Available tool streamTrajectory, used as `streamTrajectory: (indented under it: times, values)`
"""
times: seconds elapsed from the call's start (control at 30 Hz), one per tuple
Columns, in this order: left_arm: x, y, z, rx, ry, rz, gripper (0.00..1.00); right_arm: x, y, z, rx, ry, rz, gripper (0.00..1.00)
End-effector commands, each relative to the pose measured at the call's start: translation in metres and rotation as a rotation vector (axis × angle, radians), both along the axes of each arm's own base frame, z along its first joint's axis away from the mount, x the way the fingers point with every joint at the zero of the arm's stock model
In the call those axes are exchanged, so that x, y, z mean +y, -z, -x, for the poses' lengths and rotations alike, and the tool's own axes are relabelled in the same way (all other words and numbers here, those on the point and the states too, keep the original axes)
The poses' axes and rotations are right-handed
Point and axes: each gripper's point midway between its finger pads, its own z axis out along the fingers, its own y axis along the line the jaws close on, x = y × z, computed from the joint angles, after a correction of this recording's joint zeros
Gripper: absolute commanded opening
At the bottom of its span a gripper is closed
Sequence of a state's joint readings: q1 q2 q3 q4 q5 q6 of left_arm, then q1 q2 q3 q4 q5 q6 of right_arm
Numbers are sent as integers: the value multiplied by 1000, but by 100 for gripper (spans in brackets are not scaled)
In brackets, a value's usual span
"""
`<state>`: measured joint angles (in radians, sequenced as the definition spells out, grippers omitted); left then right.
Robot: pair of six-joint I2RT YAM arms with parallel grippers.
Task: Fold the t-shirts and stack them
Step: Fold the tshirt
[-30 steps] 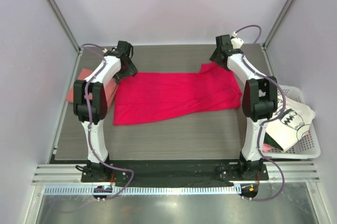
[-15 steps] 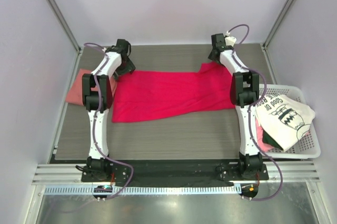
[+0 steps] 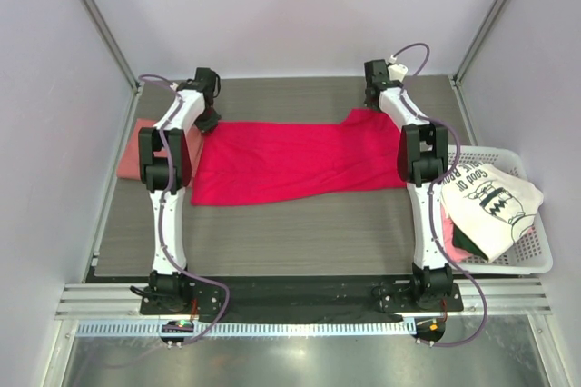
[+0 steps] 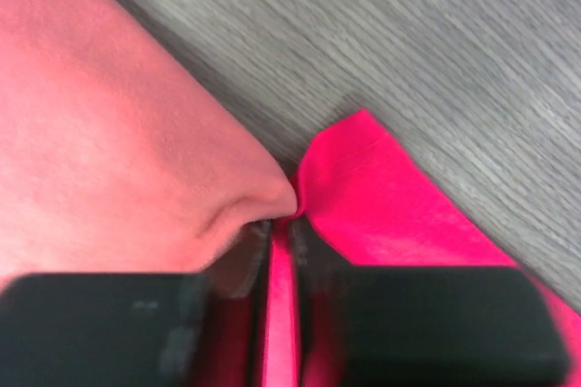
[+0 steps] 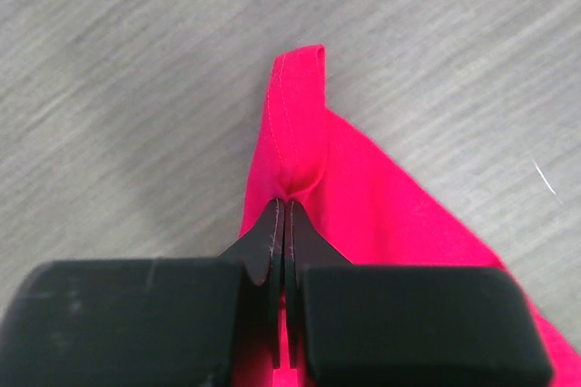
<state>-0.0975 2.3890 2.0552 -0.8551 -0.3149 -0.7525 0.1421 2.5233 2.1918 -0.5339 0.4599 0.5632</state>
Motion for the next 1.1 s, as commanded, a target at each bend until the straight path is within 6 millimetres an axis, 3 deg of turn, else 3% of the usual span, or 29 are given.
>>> streamTrajectory:
  times: [0.0, 0.07, 0.2, 0.4, 0.67, 1.07]
  values:
    - [-2, 12, -3, -8, -6, 16, 6, -9, -70, 0, -117, 30, 15, 1]
    - [-3, 12, -4, -9, -6, 18, 0, -8, -72, 4, -118, 29, 10, 1]
    - [-3, 9, -2, -13, -6, 22, 0, -7, -98, 11, -160, 25, -8, 1]
    - [2, 1, 6, -26, -7, 0, 0, -9, -119, 23, -183, 19, -19, 1]
    - [23, 22, 21, 25, -55, 48, 0, -13, -120, 38, -175, 28, -54, 1]
    - [-30, -44, 18, -128, 82, 7, 0, -13, -157, 63, -216, 3, -98, 1]
